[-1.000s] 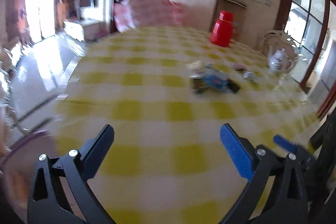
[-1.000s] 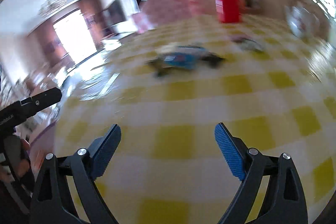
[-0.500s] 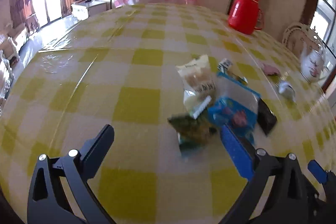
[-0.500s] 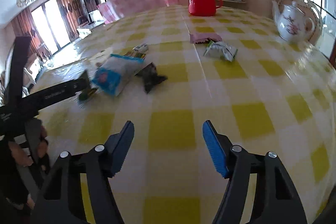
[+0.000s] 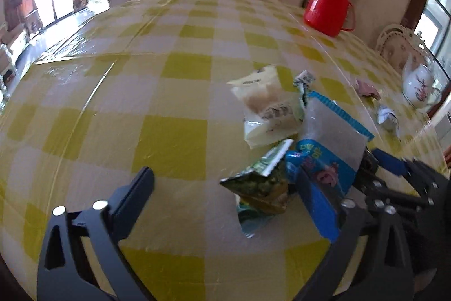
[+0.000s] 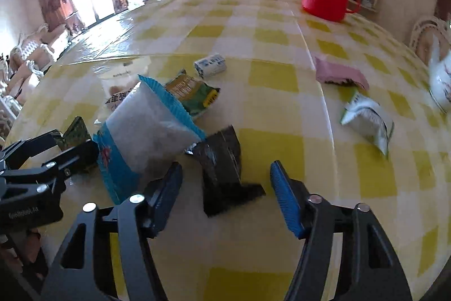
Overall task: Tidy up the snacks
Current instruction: 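Grasp the black packet with the right gripper while the left grasps the green packet, then carry both held packets toward the white box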
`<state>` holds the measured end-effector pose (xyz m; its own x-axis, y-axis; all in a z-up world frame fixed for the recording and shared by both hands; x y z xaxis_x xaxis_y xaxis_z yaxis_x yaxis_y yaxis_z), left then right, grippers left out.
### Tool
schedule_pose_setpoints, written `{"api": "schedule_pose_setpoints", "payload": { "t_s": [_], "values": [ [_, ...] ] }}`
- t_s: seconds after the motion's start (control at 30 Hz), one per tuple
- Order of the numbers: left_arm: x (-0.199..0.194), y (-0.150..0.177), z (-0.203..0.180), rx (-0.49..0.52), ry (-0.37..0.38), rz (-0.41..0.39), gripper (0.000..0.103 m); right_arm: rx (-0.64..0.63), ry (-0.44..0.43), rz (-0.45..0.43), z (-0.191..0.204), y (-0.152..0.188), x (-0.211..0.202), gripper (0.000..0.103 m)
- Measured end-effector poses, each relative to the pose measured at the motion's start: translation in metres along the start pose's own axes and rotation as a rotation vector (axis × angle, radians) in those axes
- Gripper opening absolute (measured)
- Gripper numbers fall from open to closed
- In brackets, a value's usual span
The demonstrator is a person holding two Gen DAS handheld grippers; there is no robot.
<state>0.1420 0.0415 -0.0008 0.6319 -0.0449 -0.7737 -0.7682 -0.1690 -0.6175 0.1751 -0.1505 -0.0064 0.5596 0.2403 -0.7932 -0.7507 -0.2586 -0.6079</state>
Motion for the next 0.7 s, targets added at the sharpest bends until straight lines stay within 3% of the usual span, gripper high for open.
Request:
{"api": "schedule_pose_setpoints", "payload": {
  "t_s": [0.03,0.1,0.43,0.6,0.7],
  "values": [
    [-0.001,0.0,-0.002,0.017,0.013,-0.002,0.066,-0.007,-0.004,-0.008,0.001,0.001,-0.001,0.036],
    [-0.003,0.002,-0.008,0.062,0.1,0.002,0.036,-0.008,0.009,-0.013,0.002,0.005,-0.006,0.033],
    [-0.018,0.011,0.009,-0.014,0.154,-0.051,0.035,0.202,0.034,-0.086,-0.021,0.035,-0.046,0.032],
    [-0.036,0.017,0.013,-0.034,0.143,-0.11,0.035,0.269,0.039,-0.134,-0.018,0.056,-0.074,0.032],
    [-0.049,0.023,0.012,-0.046,0.173,-0.13,0.035,0.283,0.027,-0.157,-0.008,0.069,-0.09,0.032]
  ]
}}
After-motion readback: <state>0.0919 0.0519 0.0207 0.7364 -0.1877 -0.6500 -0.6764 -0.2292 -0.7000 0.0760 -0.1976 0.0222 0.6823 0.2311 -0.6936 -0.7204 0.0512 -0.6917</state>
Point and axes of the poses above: each gripper's, at about its wrist camera, not at the fingertips, and x roughly the way its jaws point, z to its left, y to its underside, the point moved 1 cm from there along x, roughly the way its jaws point
